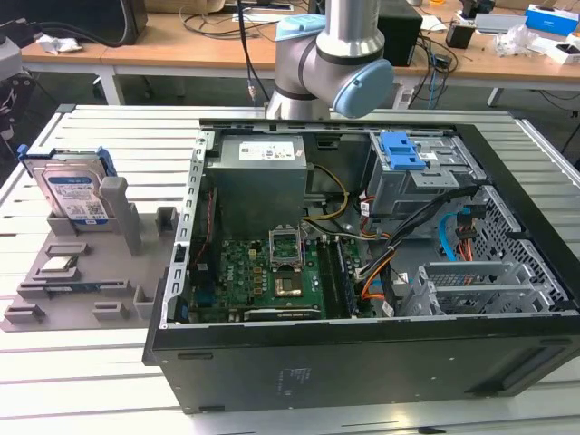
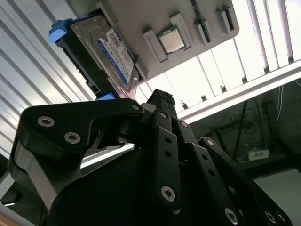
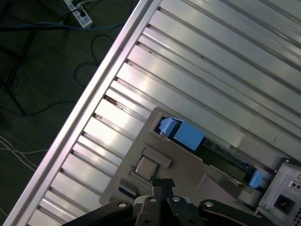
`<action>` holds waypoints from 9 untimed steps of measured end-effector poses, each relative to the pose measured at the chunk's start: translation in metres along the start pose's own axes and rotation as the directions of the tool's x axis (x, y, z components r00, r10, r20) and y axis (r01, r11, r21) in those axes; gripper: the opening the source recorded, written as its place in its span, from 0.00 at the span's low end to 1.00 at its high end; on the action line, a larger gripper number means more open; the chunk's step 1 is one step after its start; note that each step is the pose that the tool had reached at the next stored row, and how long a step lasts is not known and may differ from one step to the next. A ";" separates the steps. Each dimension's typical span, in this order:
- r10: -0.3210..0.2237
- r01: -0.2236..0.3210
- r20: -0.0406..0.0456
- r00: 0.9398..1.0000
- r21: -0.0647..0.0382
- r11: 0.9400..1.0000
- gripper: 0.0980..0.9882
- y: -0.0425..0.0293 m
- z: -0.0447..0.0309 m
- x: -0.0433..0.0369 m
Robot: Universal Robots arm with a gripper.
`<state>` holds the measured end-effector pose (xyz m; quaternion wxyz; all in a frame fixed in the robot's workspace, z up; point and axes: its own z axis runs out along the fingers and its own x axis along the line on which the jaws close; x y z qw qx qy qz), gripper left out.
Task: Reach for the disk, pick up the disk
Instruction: 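Pick up the disk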
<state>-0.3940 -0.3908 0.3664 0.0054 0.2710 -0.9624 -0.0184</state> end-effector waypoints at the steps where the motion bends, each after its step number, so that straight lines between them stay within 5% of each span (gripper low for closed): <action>1: -0.006 0.006 0.000 1.000 0.000 1.000 0.01 0.0000 0.0000 0.0000; 9: -0.080 0.080 -0.003 0.997 0.000 0.997 0.01 0.0000 0.0000 0.0000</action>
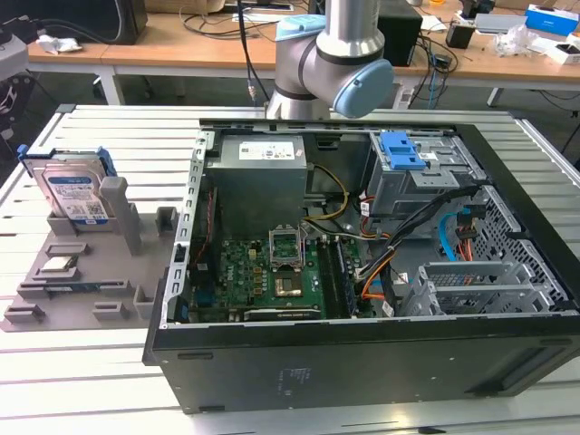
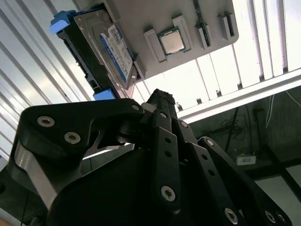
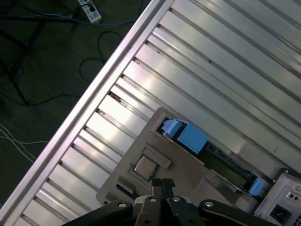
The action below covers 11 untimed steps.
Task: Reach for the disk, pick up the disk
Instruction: 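Pick up the disk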
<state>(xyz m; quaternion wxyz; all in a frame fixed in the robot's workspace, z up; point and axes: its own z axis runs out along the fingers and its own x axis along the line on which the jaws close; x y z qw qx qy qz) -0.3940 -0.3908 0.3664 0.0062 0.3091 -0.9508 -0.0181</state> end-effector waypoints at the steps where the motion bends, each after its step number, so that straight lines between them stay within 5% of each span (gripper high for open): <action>1: -0.006 0.006 0.000 1.000 0.000 1.000 0.01 0.0000 0.0000 0.0000; 11: -0.124 0.124 -0.005 0.992 0.000 0.992 0.01 0.0000 0.0000 0.0000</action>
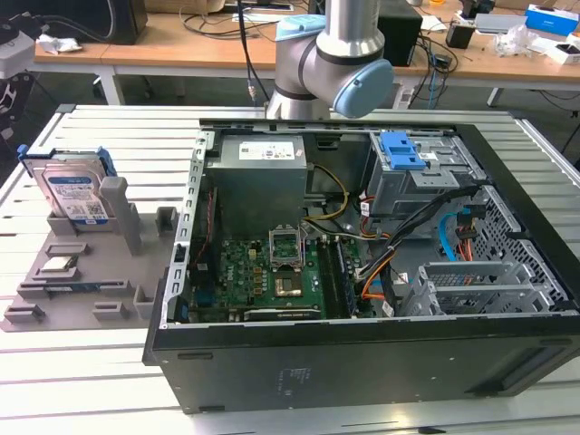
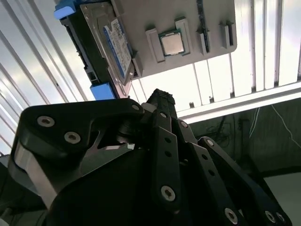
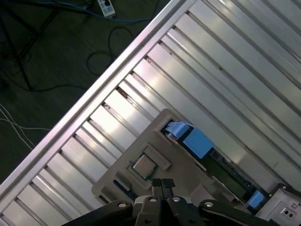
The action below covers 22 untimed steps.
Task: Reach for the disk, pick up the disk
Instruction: 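Pick up the disk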
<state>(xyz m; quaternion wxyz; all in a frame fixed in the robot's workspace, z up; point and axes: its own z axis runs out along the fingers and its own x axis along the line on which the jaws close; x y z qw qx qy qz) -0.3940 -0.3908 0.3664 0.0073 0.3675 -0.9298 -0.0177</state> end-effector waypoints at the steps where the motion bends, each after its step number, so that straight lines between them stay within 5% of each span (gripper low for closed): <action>1: -0.009 0.009 0.000 1.000 0.000 1.000 0.01 0.0000 0.0000 0.0000; 8: -0.090 0.090 -0.003 0.996 0.000 0.996 0.01 -0.0001 0.0000 0.0000; 22: -0.304 0.304 -0.012 0.952 -0.002 0.953 0.01 0.0000 0.0000 0.0000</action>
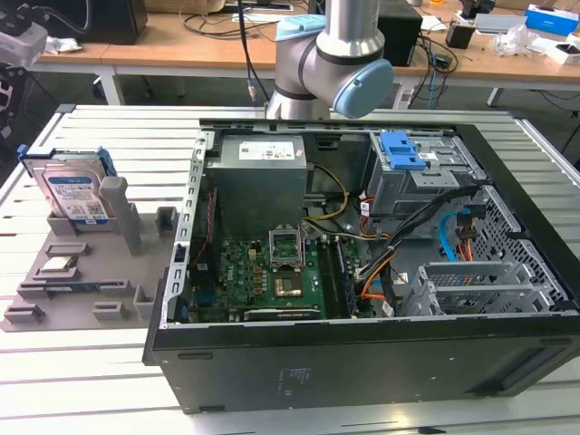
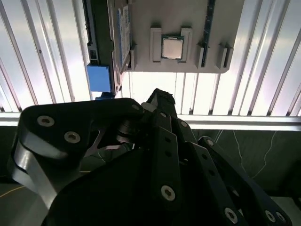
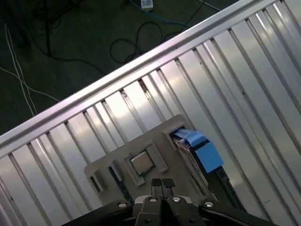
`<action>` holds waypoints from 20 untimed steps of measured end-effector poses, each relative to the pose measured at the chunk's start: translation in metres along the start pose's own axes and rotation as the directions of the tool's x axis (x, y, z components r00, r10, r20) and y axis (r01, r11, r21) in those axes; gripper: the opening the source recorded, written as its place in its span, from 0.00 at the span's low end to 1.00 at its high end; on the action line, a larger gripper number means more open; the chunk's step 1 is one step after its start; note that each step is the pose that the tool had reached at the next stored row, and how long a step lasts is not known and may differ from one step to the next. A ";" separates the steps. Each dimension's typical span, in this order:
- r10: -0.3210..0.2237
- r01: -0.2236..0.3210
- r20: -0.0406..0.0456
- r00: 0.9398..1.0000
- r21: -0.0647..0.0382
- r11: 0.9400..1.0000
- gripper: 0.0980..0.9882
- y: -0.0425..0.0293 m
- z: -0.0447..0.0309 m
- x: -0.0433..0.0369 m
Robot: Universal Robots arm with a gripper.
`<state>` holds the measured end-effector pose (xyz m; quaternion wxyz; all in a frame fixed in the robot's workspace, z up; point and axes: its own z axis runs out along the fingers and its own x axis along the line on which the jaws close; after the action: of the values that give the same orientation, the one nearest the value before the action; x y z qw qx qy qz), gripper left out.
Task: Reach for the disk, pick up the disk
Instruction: 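Pick up the disk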
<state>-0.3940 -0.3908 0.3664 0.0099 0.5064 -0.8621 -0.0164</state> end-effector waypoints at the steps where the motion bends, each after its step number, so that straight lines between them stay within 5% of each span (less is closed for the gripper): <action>1: -0.015 0.015 0.000 1.000 0.000 1.000 0.01 0.0000 0.0001 0.0000; 8: -0.098 0.098 -0.004 0.995 0.000 0.995 0.01 0.0000 0.0000 0.0000; 20: -0.265 0.265 -0.010 0.964 -0.001 0.964 0.01 0.0000 0.0000 0.0000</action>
<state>-0.3940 -0.3909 0.3664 0.0120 0.6171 -0.7866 -0.0149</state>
